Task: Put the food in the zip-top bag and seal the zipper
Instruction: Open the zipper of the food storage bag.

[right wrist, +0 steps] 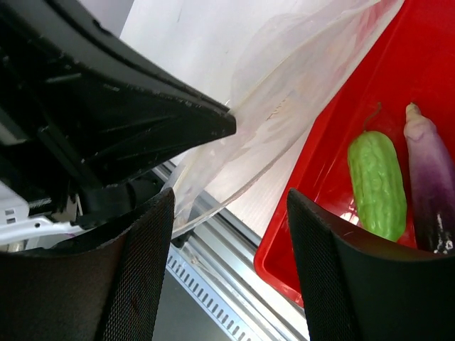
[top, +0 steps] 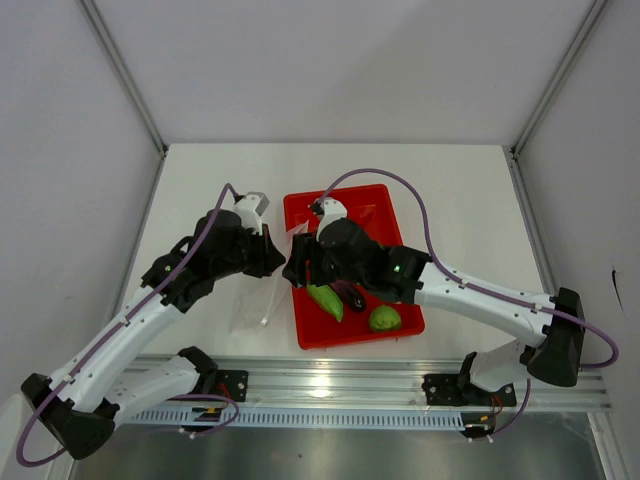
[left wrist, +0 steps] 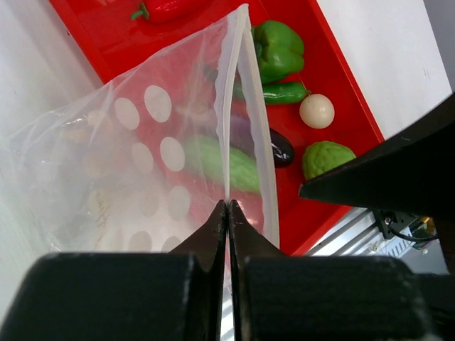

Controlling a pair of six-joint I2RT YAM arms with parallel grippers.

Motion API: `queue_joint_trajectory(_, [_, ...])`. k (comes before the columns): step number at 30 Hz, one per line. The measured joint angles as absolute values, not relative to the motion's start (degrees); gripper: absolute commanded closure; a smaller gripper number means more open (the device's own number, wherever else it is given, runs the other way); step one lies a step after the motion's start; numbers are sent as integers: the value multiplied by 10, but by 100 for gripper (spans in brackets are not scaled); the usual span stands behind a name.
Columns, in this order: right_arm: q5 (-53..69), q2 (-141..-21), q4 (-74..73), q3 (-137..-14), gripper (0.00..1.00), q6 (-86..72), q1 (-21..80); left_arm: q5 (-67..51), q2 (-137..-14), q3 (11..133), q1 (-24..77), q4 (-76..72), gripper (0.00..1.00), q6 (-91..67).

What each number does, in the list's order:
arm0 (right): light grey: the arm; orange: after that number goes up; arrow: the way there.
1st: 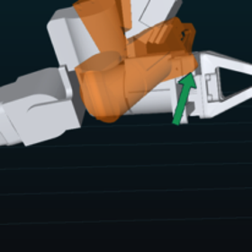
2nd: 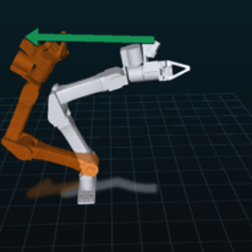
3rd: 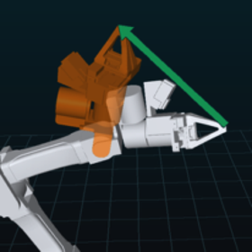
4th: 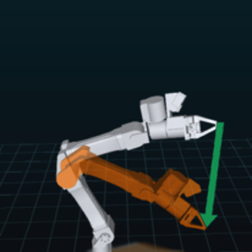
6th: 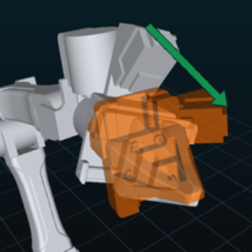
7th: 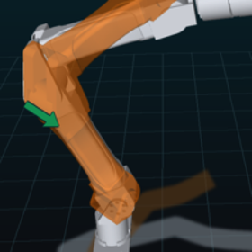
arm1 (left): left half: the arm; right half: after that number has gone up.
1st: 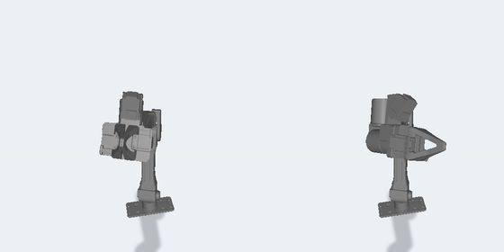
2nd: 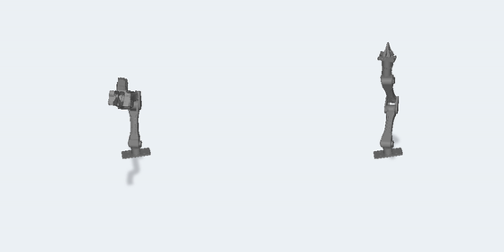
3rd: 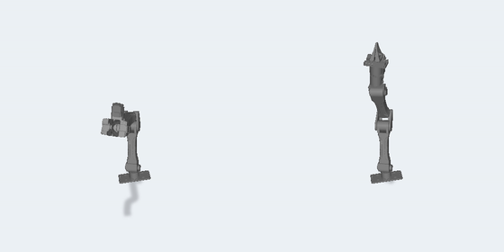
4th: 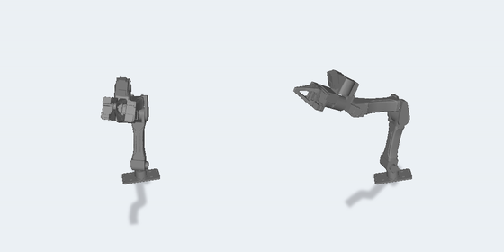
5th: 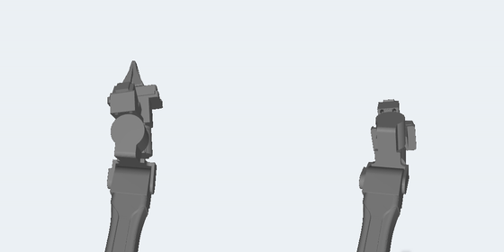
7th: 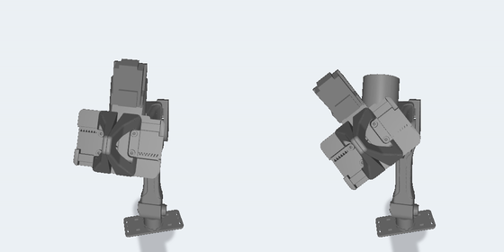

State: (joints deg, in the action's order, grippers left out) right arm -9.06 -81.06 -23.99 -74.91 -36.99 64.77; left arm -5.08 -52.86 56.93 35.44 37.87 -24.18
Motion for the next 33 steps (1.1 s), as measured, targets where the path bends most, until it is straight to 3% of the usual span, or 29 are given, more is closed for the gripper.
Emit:
queue_joint_trajectory(12, [-97, -831, -213, -720, 43, -404, 630, -57, -513, 570, 356, 379, 99, -246])
queue_joint_trajectory(15, [-90, -835, -202, -708, 56, -409, 623, -63, -510, 572, 356, 380, 99, -246])
queue_joint_trajectory(18, [-80, -844, -184, -700, 82, -410, 613, -64, -506, 573, 356, 385, 100, -246])
queue_joint_trajectory(19, [-78, -846, -180, -698, 97, -409, 611, -64, -505, 573, 356, 387, 99, -246])
queue_joint_trajectory(20, [-75, -848, -176, -696, 100, -407, 608, -64, -505, 573, 356, 389, 99, -246])
queue_joint_trajectory(27, [-60, -851, -150, -691, 100, -394, 612, -55, -496, 574, 356, 411, 99, -245])
queue_joint_trajectory(30, [-65, -851, -152, -695, 100, -387, 634, -40, -495, 575, 356, 424, 90, -244])
queue_joint_trajectory(31, [-67, -851, -153, -699, 100, -385, 641, -34, -495, 575, 356, 429, 80, -244])
queue_joint_trajectory(33, [-70, -851, -155, -710, 100, -385, 655, -26, -495, 575, 356, 439, 73, -244])
